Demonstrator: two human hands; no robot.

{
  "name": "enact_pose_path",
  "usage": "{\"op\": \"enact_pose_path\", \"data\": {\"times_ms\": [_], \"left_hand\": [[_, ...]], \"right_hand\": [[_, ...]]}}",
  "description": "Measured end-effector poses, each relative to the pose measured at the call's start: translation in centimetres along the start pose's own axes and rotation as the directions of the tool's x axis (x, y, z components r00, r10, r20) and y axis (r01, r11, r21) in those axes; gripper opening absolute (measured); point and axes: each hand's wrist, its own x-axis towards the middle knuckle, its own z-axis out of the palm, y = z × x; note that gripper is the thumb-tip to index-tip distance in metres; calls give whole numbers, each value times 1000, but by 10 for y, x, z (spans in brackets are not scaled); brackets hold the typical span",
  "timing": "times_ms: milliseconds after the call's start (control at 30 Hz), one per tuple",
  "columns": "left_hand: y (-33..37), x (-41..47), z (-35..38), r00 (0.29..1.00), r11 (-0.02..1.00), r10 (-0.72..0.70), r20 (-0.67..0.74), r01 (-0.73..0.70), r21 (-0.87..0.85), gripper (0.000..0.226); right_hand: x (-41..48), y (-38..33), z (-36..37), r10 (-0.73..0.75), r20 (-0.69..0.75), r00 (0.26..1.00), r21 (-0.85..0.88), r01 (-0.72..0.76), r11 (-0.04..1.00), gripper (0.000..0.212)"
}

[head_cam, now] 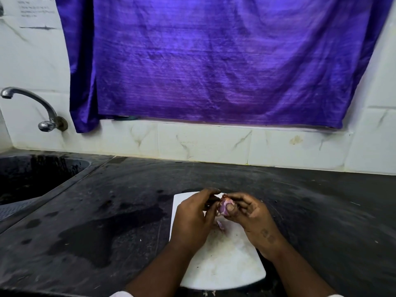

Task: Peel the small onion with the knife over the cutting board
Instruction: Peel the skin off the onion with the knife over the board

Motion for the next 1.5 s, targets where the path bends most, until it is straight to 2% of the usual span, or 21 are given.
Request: {"op": "enact_pose_path", "data": {"times_ms": [133,267,367,500,667,733,867,1033,1233,1367,1500], "left_hand": [[4,-1,-1,1000,998,-11,13,10,64,34],[9,-1,-2,999,994,-17,45,12,112,45],[9,-1,-1,999,994,-46,14,44,96,46],[1,1,-1,992,991,-126,-20,127,48,42],[4,1,0,989,989,-147,1,147,-31,23],[5,2,-1,986,984,-164,29,165,-70,20],[4,1,-1,976,976,-178,124,192,-107,33],[6,1,-1,981,979,-160,106,172,-110,36],[2,2,0,975,979,-202,93,204,-13,36],[-7,2,-1,973,966,-223,51,214,147,33],[-12,3,1,968,947,-232,93,204,247,35]], "right_hand": [[0,3,-1,-14,6,1000,-103,14,995,32],[-1,3,1,-12,-5,1000,-93,12,996,31],[-2,0,1,-16,19,1000,-74,17,997,26],[-3,-4,-1,5,-2,1000,63,-5,998,26],[-2,-4,0,9,-6,1000,118,-9,993,26],[-1,-3,0,7,-12,1000,101,-6,995,26],[0,0,-1,-7,-15,1000,32,7,999,30],[-1,1,-2,8,36,999,-53,-6,999,32],[-1,-3,-2,38,0,999,195,-38,980,34],[1,-4,-2,89,12,996,356,-87,930,34],[1,-5,-3,96,32,995,355,-101,930,32]]}}
